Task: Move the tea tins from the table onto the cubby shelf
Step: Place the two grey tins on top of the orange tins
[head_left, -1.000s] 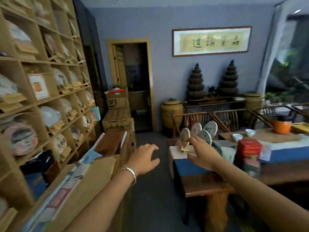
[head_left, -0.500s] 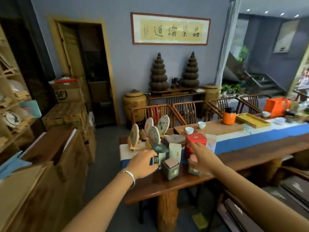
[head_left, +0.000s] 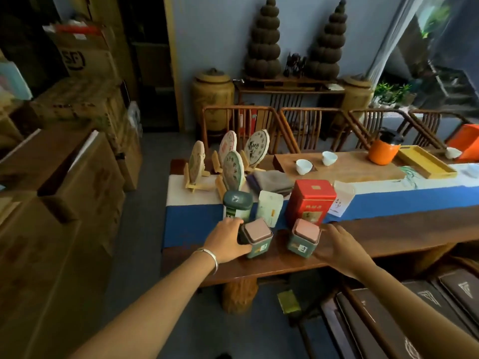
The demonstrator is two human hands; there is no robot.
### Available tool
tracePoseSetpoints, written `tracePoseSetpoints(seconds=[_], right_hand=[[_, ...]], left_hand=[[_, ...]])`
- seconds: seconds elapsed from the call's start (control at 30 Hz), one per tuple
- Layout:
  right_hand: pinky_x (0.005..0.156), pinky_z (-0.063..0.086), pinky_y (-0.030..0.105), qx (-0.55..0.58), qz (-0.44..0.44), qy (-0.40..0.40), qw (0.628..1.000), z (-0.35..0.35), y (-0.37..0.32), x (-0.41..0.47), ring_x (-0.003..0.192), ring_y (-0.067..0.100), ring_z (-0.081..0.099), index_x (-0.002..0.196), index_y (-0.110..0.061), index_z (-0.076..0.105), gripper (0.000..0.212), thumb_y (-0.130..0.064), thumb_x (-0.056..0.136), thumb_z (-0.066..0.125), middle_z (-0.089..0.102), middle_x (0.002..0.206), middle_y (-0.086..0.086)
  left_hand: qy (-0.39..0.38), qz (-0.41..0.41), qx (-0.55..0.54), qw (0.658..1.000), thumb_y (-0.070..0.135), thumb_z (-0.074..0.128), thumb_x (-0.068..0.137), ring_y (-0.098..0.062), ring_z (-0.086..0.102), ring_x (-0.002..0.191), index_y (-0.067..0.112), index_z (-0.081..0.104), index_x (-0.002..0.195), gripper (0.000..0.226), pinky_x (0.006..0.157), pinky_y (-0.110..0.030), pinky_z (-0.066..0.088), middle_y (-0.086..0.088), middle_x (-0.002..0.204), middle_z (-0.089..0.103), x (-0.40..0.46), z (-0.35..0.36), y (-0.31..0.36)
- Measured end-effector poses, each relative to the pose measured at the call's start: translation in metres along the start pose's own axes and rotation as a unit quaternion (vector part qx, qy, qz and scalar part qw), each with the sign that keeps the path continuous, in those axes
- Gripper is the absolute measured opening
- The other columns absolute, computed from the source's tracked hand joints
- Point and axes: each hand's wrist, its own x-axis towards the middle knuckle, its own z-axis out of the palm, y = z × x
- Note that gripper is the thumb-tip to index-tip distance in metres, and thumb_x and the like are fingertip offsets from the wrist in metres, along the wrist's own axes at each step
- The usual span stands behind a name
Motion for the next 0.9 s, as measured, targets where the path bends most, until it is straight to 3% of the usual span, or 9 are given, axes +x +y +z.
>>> tracePoseSetpoints(seconds=[0.27,0.4,0.5,0.63,0.77,0.9], right_hand=[[0.098,0.043,0.04,-0.002,0.05,-0.048,0.998,0.033,0.055,0.075,0.126,0.023,0.045,0.141,-0.024,0.03,0.098,-0.05,0.062,0.081,0.043,0.143,0.006],[0.096,0.047,0.041,0.009,0.039,-0.091,0.995,0.052,0.07,0.102,0.121,0.022,0.047,0.139,-0.024,0.032,0.099,-0.054,0.057,0.08,0.046,0.136,0.004],[0.092,0.05,0.041,0.013,0.021,-0.107,0.994,0.063,0.081,0.125,0.117,0.022,0.048,0.14,-0.025,0.029,0.098,-0.047,0.06,0.082,0.046,0.133,0.006],[0.091,0.049,0.043,0.038,-0.008,-0.125,0.991,0.077,0.092,0.148,0.115,0.028,0.048,0.141,-0.023,0.027,0.099,-0.039,0.061,0.084,0.045,0.132,0.012],[0.088,0.044,0.038,0.109,-0.017,-0.095,0.989,0.088,0.101,0.145,0.111,0.02,0.045,0.136,-0.023,0.031,0.098,-0.038,0.057,0.087,0.039,0.122,0.001],[0.086,0.044,0.034,0.174,-0.013,-0.114,0.978,0.095,0.113,0.139,0.106,0.01,0.041,0.133,-0.028,0.029,0.104,-0.041,0.05,0.09,0.035,0.117,-0.009]], left_hand=[[-0.022,-0.082,-0.078,0.993,0.054,0.079,0.064,-0.03,0.037,0.13,0.01,0.022,0.147,0.11,0.107,-0.037,0.031,-0.011,0.144,0.038,0.059,0.072,-0.034],[-0.02,-0.096,-0.12,0.988,0.049,0.082,0.06,-0.025,0.041,0.127,0.016,0.029,0.143,0.104,0.107,-0.035,0.034,-0.005,0.14,0.042,0.07,0.095,-0.034],[0.001,-0.117,-0.156,0.981,0.042,0.085,0.059,-0.023,0.04,0.128,0.013,0.031,0.143,0.104,0.108,-0.036,0.034,-0.004,0.14,0.043,0.078,0.107,-0.032],[0.041,-0.148,-0.184,0.971,0.034,0.086,0.056,-0.019,0.053,0.112,0.015,0.045,0.123,0.081,0.092,-0.035,0.046,-0.001,0.12,0.057,0.086,0.115,-0.029],[0.073,-0.166,-0.212,0.96,0.031,0.086,0.055,-0.012,0.057,0.105,0.02,0.044,0.121,0.079,0.078,-0.021,0.044,0.003,0.115,0.062,0.087,0.123,-0.028],[0.094,-0.19,-0.247,0.946,0.027,0.088,0.054,-0.002,0.053,0.106,0.032,0.039,0.124,0.086,0.083,-0.017,0.044,0.013,0.116,0.058,0.085,0.133,-0.023]])
